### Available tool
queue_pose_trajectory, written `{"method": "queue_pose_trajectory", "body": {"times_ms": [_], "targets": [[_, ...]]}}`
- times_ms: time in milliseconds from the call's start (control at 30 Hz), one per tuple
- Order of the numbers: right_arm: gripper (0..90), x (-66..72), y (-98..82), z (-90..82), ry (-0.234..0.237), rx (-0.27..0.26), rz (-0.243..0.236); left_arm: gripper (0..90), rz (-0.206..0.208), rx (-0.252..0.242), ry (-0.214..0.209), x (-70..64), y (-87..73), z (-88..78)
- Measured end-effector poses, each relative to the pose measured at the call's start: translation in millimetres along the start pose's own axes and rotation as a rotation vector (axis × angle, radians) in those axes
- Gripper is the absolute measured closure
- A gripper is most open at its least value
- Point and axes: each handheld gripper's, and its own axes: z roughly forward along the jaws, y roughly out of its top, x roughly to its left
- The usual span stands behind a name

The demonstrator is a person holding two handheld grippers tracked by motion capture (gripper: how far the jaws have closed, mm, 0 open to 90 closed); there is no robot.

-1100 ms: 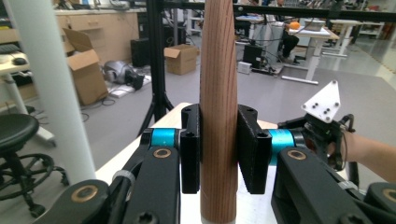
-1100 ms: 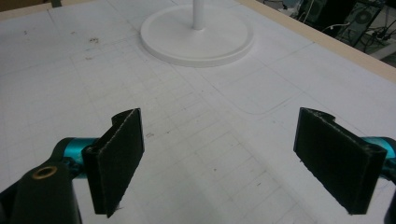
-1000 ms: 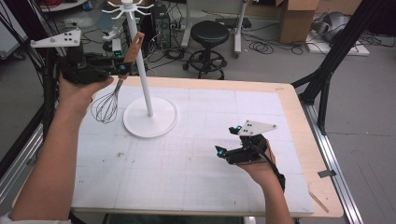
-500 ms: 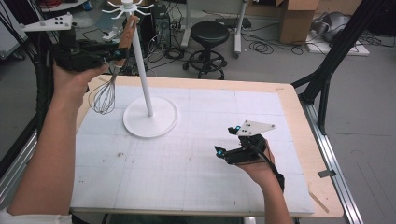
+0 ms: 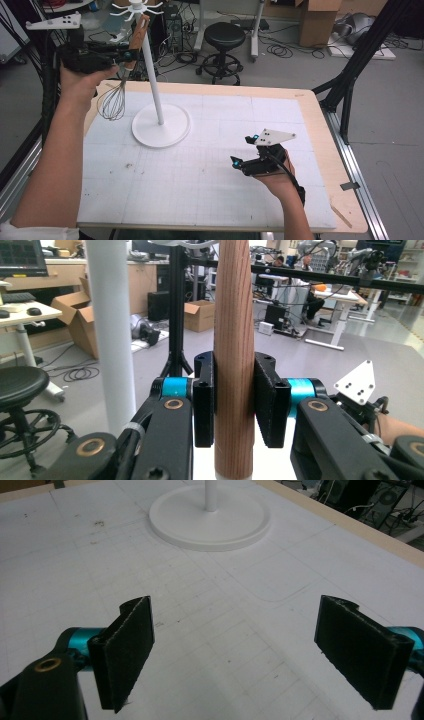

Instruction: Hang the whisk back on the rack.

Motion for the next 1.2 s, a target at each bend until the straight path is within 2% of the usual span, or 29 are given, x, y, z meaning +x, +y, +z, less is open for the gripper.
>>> {"method": "queue_pose_trajectory", "body": {"times_ms": [333,500,767,1000,1200], "targets": [[15.1,-1.4,-2.7,-1.0,-0.003,-0.002,0.003,73.0,-0.022,0.001,-0.013,4.2,-0.4,5.4],[15.1,-1.9,-3.1,-2.0,-0.002,-0.002,0.012,73.0,-0.014,0.012,-0.025,0.7,-1.0,11.4],[15.1,-1.9,-3.2,-2.6,-0.001,-0.004,0.01,72.9,-0.015,-0.001,-0.015,1.0,4.3,12.9],[15.2,-3.4,-4.1,-4.2,-0.005,-0.006,0.01,72.9,-0.017,0.009,-0.014,4.2,4.5,17.6],[15.2,-4.8,-5.7,-7.1,-0.011,-0.009,0.014,72.9,-0.02,0.016,0.003,7.1,3.3,17.5]]}}
